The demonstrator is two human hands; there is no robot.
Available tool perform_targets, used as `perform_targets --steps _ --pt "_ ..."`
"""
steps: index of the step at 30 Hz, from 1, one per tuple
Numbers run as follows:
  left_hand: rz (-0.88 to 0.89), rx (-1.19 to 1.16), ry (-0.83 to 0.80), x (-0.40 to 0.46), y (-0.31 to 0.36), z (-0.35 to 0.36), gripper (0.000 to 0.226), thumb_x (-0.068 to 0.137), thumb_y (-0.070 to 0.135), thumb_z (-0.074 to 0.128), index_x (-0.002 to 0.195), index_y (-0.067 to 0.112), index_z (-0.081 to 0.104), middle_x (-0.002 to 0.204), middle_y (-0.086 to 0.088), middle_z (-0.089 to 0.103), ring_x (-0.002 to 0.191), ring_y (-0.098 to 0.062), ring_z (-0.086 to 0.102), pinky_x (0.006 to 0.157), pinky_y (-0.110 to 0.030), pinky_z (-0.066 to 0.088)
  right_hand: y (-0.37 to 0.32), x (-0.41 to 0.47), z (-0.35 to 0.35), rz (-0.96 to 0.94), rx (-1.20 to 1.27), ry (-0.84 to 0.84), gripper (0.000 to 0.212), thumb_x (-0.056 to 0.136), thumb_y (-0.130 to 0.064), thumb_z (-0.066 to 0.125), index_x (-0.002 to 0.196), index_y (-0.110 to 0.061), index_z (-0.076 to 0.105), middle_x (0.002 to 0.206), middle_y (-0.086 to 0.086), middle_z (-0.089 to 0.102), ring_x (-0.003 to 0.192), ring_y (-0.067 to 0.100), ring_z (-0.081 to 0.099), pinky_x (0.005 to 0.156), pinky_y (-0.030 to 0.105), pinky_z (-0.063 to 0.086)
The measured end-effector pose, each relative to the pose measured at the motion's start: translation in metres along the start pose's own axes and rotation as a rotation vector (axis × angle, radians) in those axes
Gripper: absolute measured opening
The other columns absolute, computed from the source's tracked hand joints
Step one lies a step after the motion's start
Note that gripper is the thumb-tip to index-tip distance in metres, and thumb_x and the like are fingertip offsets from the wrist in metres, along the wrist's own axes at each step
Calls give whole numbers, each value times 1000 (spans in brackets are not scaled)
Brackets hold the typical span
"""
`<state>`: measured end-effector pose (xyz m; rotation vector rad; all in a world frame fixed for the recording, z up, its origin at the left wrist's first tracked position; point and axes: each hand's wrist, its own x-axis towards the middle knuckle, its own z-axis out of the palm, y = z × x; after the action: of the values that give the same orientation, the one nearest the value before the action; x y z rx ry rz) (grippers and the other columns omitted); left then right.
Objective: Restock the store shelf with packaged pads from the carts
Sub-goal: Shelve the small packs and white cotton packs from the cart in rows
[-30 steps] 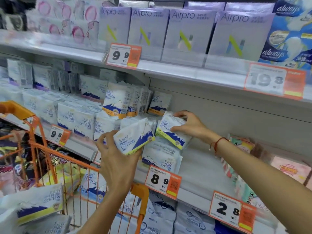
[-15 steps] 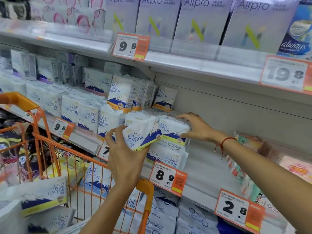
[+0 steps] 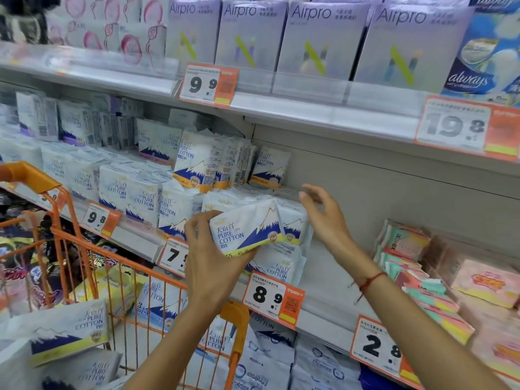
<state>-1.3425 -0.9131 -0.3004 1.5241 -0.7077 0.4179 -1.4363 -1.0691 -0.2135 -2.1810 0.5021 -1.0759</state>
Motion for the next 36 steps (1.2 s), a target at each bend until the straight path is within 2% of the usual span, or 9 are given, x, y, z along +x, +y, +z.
perform_targets --steps 3,5,9,11,13,19,27,32,36 --pt "58 -56 -73 0 4 3 84 51 58 83 117 31 39 119 9 38 96 8 41 65 -4 37 -15 -32 1 202 141 -232 48 90 -49 52 131 -26 44 125 -6 55 104 8 53 72 17 40" --pt "84 -87 -119 -3 8 3 81 48 62 75 114 36 36 114 12 37 101 9 42 70 0 38 -15 -45 2 251 180 -401 52 85 -49 60 129 -26 46 123 -7 60 99 4 59 74 16 46" --pt "26 -194 -265 -5 14 3 76 53 50 70 119 47 33 127 10 35 119 0 42 94 -21 47 -18 -43 -6 218 260 -278 54 73 -38 77 119 -27 51 116 -1 61 101 10 62 79 22 55" --pt "-15 -245 -332 -5 19 2 87 59 50 63 138 44 25 148 13 22 137 -10 28 109 -33 34 -20 -40 -13 184 283 -138 62 69 -34 81 122 -24 51 117 -2 59 100 9 61 72 17 54" --pt "-54 -286 -326 -2 29 1 89 73 52 66 146 42 17 155 15 15 140 -6 22 107 -29 27 -20 -39 -21 176 338 2 66 69 -32 82 125 -20 49 116 -4 58 97 6 59 68 15 51" --pt "-27 -164 -393 30 50 17 74 90 35 60 148 39 16 142 -1 47 129 -13 45 105 -38 40 -7 -39 -28 188 352 77 63 71 -25 82 119 -21 41 114 -5 56 101 11 58 71 17 50" --pt "-26 299 -495 35 8 14 61 92 37 56 145 39 26 134 -5 55 123 -22 52 97 -40 45 32 -50 -2 140 63 -236 68 88 -35 63 144 -17 30 142 -2 45 128 16 45 105 33 41" --pt "1 318 -406 37 7 19 62 88 39 62 143 37 32 127 4 58 107 -15 59 81 -34 51 39 -42 -3 171 83 -68 58 77 -31 76 125 -20 47 120 0 59 97 16 61 88 40 54" --pt "-7 305 -374 41 10 28 56 88 30 65 138 35 40 125 2 59 94 -11 60 74 -33 53 46 -38 -1 210 113 -46 54 73 -33 79 114 -18 48 111 -4 57 95 16 61 88 40 54"
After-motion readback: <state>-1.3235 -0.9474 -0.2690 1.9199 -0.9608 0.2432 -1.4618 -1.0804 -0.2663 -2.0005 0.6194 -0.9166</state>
